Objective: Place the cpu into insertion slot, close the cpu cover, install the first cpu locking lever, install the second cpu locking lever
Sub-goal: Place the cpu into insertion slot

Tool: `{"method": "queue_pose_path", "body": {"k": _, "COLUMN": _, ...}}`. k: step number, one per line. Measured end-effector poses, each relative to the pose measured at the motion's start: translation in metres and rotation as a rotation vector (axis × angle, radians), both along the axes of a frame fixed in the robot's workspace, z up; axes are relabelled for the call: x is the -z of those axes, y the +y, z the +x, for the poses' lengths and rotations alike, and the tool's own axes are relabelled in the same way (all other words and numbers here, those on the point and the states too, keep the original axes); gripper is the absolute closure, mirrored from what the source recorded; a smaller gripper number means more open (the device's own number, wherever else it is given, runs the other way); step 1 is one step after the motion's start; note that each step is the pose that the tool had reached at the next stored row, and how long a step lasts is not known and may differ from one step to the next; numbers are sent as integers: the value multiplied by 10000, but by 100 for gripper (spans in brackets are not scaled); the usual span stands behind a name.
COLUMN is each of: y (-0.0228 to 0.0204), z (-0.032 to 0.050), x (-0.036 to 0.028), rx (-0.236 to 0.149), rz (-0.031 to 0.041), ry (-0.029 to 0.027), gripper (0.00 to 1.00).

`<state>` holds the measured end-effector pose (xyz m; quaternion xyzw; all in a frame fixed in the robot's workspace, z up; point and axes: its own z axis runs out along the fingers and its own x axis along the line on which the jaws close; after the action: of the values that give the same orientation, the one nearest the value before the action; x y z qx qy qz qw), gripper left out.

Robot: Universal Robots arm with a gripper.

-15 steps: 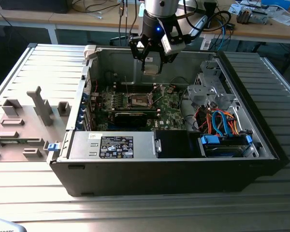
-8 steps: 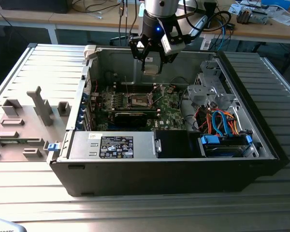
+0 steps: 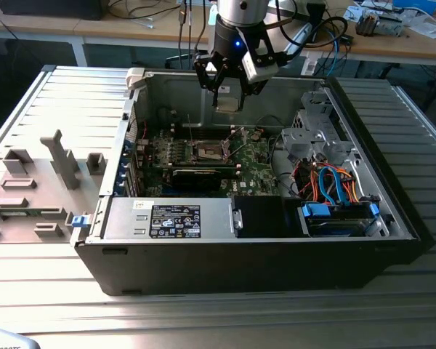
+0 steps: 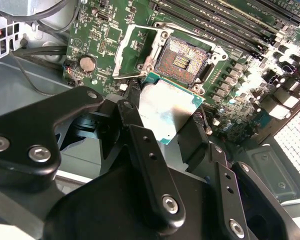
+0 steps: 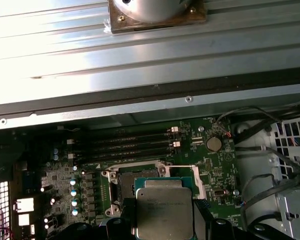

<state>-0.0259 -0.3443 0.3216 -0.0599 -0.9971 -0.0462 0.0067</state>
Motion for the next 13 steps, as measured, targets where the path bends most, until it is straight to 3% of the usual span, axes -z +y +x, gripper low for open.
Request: {"method": "queue_pose_path", "body": {"k": 13, "y": 0, "z": 0, "x": 0, "rx": 85, "rz": -18, "ry": 0, "gripper": 46}}
